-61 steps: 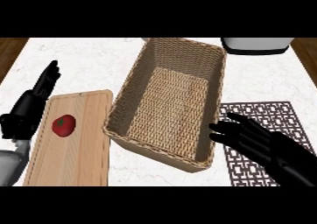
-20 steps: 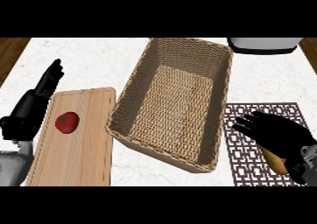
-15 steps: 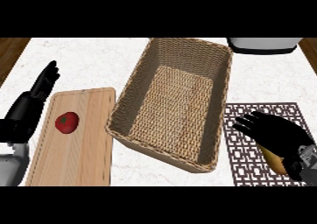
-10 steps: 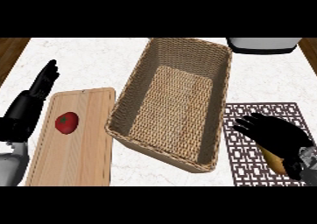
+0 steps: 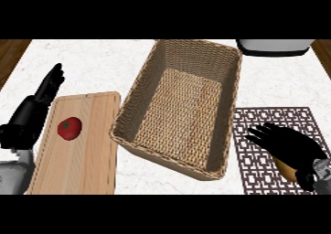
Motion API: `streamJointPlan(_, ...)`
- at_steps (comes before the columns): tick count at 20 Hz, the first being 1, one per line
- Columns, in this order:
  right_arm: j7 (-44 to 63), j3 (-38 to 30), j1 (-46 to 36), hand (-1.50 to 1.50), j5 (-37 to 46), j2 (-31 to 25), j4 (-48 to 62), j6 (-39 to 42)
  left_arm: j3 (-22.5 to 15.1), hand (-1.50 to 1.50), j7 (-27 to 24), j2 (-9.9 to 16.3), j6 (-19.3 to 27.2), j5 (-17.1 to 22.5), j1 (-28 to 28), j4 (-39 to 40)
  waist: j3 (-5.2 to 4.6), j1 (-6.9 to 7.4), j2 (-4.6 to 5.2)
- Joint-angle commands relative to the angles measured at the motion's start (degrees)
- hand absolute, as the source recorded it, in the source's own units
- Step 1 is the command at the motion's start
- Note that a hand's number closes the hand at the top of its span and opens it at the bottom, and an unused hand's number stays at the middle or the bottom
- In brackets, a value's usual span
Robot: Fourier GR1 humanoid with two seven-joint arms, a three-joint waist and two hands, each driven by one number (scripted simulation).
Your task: Pick the pear from the placemat and place it in the basket
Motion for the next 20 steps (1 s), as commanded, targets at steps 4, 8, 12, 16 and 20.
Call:
streamJointPlan(4,-4.8,-3.7,1.3,-1.5,4.5,1.5,3.4,-1.8,3.1,0.0,-2.6,-0.8,-2.6,-1.0,-0.8,2.9,-0.01,-0.08,0.02)
streamJointPlan(8,-5.3,-3.9,-3.1,-1.5,8.3,5.5,12.6,-4.2,2.3,0.0,-1.6,-2.2,-3.0,-1.8,-1.2,2.3,0.0,0.18,0.07)
streamJointPlan(12,-6.3,-5.2,1.0,-1.5,10.2,5.3,8.8,-3.7,5.1,0.0,1.7,-1.2,-4.6,-1.1,-2.3,-0.1,0.0,0.01,-0.01)
streamJointPlan(16,-7.9,-8.3,1.6,-1.5,10.5,4.2,6.5,-1.8,2.4,0.0,-0.2,-4.4,-2.8,-4.9,0.3,0.3,-0.02,-0.07,-0.02)
streamJointPlan(20,-8.6,-8.1,-0.7,1.5,12.7,8.6,13.7,-3.9,4.1,0.0,-1.6,-3.8,-5.0,-3.3,2.6,-2.6,-0.01,0.13,-0.02)
